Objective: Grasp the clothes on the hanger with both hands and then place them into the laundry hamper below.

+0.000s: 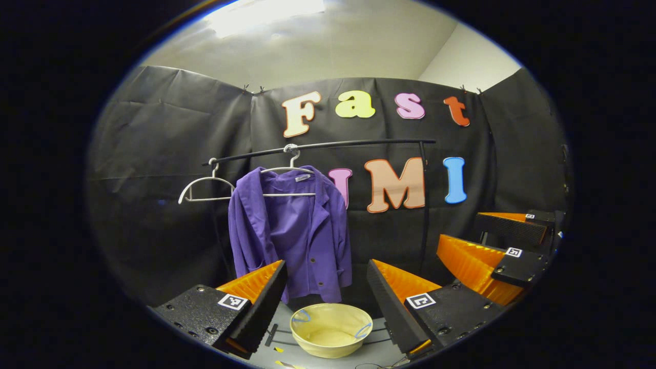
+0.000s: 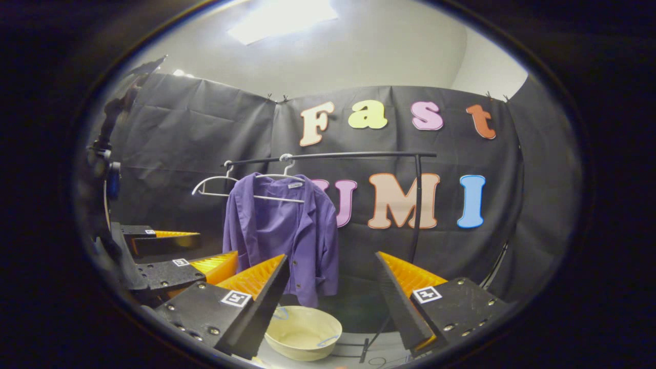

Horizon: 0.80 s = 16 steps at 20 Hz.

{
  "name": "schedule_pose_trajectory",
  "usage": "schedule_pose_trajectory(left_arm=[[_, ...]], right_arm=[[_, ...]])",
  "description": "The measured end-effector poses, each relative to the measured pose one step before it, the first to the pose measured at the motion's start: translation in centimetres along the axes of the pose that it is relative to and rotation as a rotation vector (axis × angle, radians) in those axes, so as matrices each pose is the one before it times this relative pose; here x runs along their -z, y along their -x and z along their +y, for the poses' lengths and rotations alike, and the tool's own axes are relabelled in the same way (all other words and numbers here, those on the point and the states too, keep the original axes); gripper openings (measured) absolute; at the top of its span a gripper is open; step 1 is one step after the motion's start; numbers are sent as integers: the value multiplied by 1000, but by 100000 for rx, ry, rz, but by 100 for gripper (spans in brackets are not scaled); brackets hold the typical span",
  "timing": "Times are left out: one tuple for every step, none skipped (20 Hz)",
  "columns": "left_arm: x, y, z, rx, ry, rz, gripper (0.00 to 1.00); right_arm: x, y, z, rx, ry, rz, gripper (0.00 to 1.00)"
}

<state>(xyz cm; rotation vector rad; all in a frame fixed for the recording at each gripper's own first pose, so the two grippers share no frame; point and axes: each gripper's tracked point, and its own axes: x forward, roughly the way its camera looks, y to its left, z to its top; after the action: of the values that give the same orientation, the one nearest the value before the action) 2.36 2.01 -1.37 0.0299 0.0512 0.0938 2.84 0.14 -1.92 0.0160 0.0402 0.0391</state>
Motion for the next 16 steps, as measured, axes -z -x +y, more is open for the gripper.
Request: schedule_pose_trajectory(left_arm=[[131,-667,595,-2012,-426,558,95],[-37,-891,654,-1920,-1010,262,95],[75,-878,803,-1905,-777,-152,94],[-98,-1230,756,-1691,19,-126,96],[198,-1580,851,-1748,707,-21,95],[117,-1165,554,-794,627,215,95],[220,-1661,795,-875,543,56,94],[-1,-1507,729,-796,211,273,95],[159,-2157,1090,-1280,234,240,95],[-9,-1502,791,-1219,124,-3,95],[73,-1925,979,-1548,184,103,95],[-3,-1904,879,-1633,-42,231,94],[46,-1860,791,-1319,16,131,96],[30,-1930,717,-1246,73,561,95],[272,-1770,605,-1074,140,462,95],[121,-1794,601,-1379,115,314,95]], right_arm=[[-148,-628,142,-832,-106,-287,94],[159,-852,165,-524,71,-94,98],[-33,-945,65,-1,273,-167,94],[25,-977,124,188,305,-274,98],[-3,-1288,208,416,261,-343,98],[64,-1125,170,285,188,-392,98],[20,-1407,277,384,442,-192,98],[228,-1495,347,615,895,214,98],[19,-1772,323,505,1080,-44,99],[-51,-1476,428,158,637,-240,98],[-92,-1854,455,278,278,-480,98],[104,-1776,428,215,-67,-26,98],[62,-1767,378,264,-357,201,98],[156,-1682,268,383,-312,570,98],[23,-1699,358,224,-229,358,99],[33,-1653,362,241,59,23,94]])
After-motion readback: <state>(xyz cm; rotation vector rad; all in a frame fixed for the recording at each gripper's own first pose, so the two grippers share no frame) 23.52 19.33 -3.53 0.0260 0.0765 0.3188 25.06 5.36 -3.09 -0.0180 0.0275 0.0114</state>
